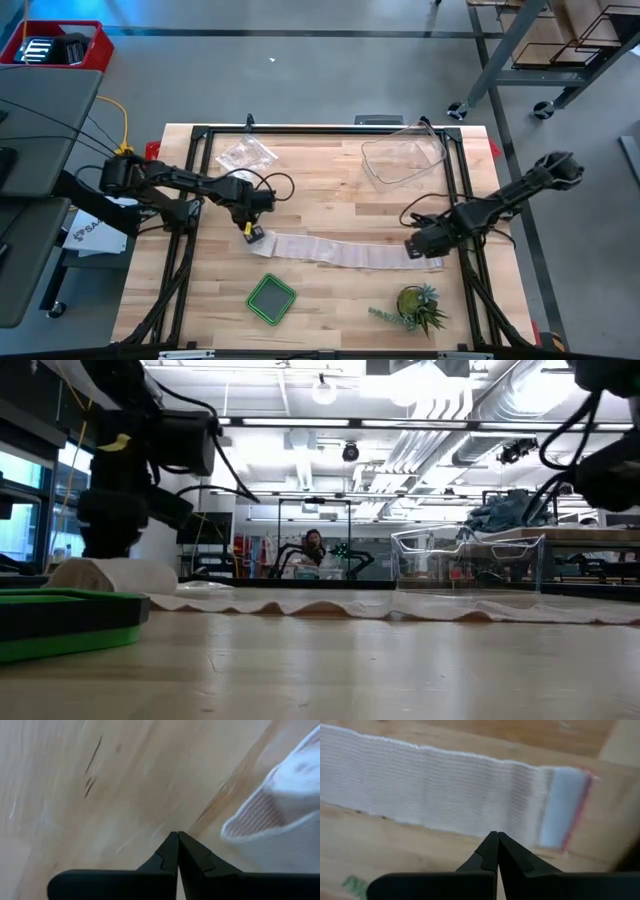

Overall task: Roll bandage
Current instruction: Roll the white bandage

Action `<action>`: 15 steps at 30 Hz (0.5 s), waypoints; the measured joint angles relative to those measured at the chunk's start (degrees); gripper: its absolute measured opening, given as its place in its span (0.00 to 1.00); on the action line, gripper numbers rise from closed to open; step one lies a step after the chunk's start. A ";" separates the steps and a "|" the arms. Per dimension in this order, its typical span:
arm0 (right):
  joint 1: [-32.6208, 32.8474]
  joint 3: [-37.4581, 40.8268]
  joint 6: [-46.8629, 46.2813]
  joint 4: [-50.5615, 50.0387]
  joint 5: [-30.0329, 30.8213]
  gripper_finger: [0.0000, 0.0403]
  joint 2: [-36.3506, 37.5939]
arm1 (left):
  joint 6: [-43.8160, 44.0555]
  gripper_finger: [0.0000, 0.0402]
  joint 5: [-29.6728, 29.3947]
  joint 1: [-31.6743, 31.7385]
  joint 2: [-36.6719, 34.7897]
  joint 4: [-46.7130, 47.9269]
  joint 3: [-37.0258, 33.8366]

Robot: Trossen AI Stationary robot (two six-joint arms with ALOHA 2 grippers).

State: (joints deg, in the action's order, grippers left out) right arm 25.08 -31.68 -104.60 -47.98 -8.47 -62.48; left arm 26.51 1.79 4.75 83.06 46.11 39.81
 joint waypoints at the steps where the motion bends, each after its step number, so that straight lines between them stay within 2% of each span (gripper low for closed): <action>1: 0.39 0.98 -0.50 1.70 1.20 0.00 0.20 | 0.12 0.00 0.01 -0.03 -0.33 0.40 0.00; 9: -0.58 2.62 -1.94 16.33 12.39 0.00 -1.29 | 9.68 0.00 -0.83 -1.55 -6.90 1.21 0.09; 15: -4.53 1.46 3.69 33.55 17.76 0.00 -8.62 | 18.77 0.00 -2.98 -9.07 -10.51 1.51 -0.57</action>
State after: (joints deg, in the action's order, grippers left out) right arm 20.55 -30.22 -100.91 -14.43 9.30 -71.10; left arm 45.28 -1.19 -4.32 72.55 47.62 39.24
